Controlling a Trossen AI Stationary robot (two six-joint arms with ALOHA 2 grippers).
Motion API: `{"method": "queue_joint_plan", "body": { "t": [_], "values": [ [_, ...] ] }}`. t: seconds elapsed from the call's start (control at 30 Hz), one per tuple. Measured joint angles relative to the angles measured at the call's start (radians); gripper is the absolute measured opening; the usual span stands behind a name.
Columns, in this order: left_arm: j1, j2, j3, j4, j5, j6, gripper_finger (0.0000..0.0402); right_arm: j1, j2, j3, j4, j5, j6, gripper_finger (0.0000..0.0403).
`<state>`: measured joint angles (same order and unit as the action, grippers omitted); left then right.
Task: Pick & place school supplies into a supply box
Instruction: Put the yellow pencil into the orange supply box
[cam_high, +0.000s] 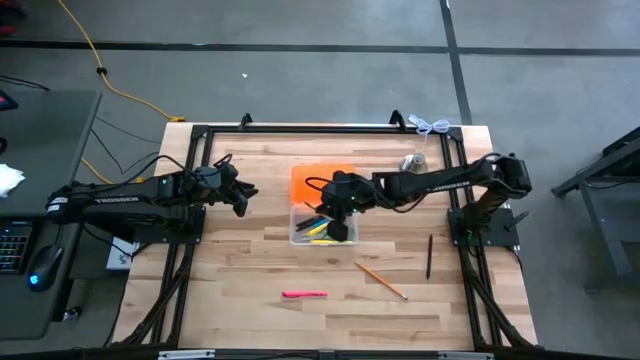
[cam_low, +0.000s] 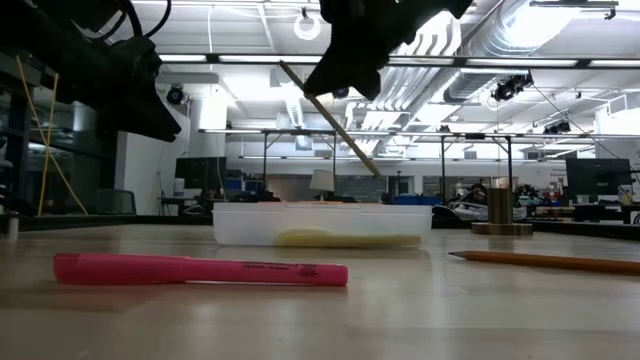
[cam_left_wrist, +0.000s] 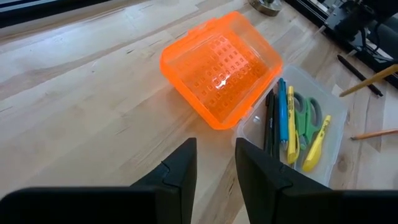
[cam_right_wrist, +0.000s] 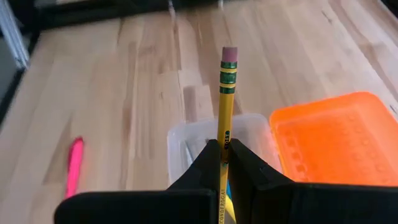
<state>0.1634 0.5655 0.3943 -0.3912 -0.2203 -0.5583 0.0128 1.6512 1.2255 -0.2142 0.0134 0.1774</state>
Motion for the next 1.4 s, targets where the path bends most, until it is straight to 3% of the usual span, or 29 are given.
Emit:
{"method": "queue_joint_plan", "body": {
  "t": [0.8,1.4],
  "values": [
    [0.000,0.000,0.000,0.003,-0.002,-0.009,0.0140,-0.008,0.161,0.000,-0.022,-0.095,-0.031,0.0000],
    [0.000,0.000,0.000,0.002,0.000,-0.010,0.0140,-0.031,0.169,0.000,-0.043,-0.106,-0.048,0.0000]
  ]
}}
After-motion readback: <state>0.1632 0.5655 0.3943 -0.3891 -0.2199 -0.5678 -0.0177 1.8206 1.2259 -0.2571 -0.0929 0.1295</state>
